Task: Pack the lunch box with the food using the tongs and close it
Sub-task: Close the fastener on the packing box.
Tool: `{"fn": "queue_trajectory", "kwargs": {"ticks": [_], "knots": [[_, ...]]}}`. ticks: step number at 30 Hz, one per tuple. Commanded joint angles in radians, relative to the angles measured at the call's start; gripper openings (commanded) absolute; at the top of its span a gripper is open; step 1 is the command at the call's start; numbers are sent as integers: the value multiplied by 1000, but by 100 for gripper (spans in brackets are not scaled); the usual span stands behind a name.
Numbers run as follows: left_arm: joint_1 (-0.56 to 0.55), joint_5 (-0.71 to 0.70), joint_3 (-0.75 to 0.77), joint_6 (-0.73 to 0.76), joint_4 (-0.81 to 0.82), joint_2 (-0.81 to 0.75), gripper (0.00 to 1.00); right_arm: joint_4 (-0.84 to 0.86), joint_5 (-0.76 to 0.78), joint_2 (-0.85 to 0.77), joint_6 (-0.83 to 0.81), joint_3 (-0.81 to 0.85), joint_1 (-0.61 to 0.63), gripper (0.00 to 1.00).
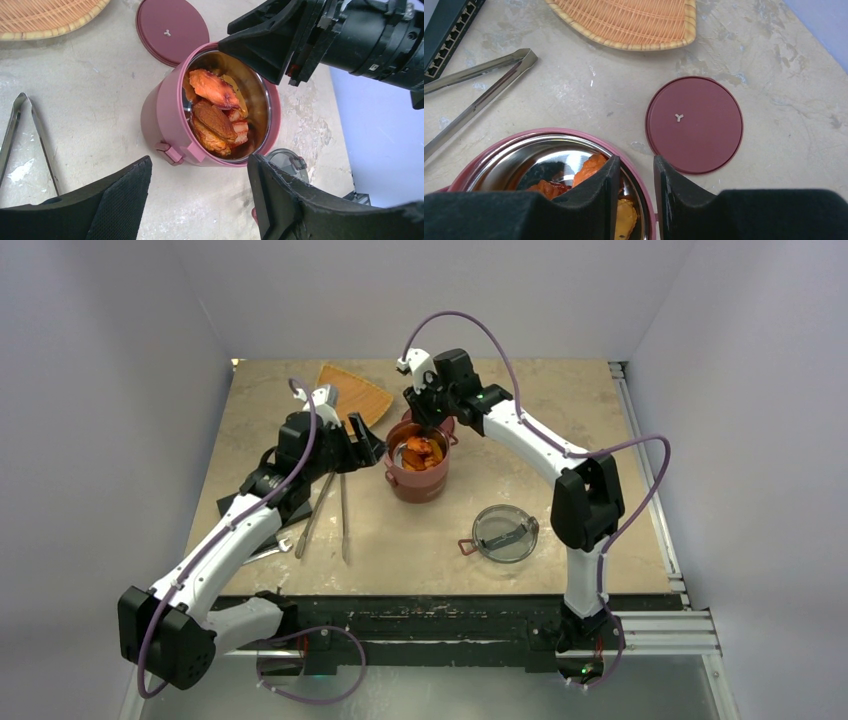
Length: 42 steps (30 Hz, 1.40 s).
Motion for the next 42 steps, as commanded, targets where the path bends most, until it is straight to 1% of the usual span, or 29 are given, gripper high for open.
{"fn": "queue_trajectory", "kwargs": {"ticks": [1, 3, 6, 9, 13, 16, 25, 26, 31, 35, 38, 39, 40, 42], "knots": [[-1, -3, -28, -8, 29, -11, 69, -12, 8, 3, -3, -19, -16, 32], [-1, 3, -34, -9, 35, -3, 68, -10, 10, -11, 1, -31, -16, 28], [-1, 9, -38, -10, 45, 4, 67, -8, 15, -31, 3, -54, -16, 26], [-2, 13, -37, -12, 48, 5, 67, -17, 26, -49, 13, -63, -16, 22], [-1, 11, -38, -11, 48, 0, 67, -19, 88, -80, 30, -73, -16, 20], [-1, 6, -39, -10, 48, -3, 67, -11, 127, -108, 75, -84, -15, 11], [-1, 1, -34, 1, 48, -2, 67, -7, 238, -199, 203, -168, -2, 2], [-1, 2, -33, 2, 47, -1, 67, -13, 250, -205, 245, -176, 0, 1], [-1, 3, -22, 13, 47, 13, 67, -45, 314, -225, 388, -200, 28, 0], [-1, -1, -3, 42, 40, 31, 67, -80, 381, -226, 388, -192, 64, 0], [-2, 18, 29, 104, 38, 55, 67, -98, 412, -224, 388, -185, 89, 0], [-2, 30, 43, 130, 41, 65, 67, -104, 417, -224, 520, -181, 95, 2], [-2, 45, 62, 158, 43, 72, 66, -110, 422, -228, 559, -176, 99, 5], [-4, 84, 96, 206, 53, 88, 66, -116, 435, -243, 576, -171, 99, 10]]}}
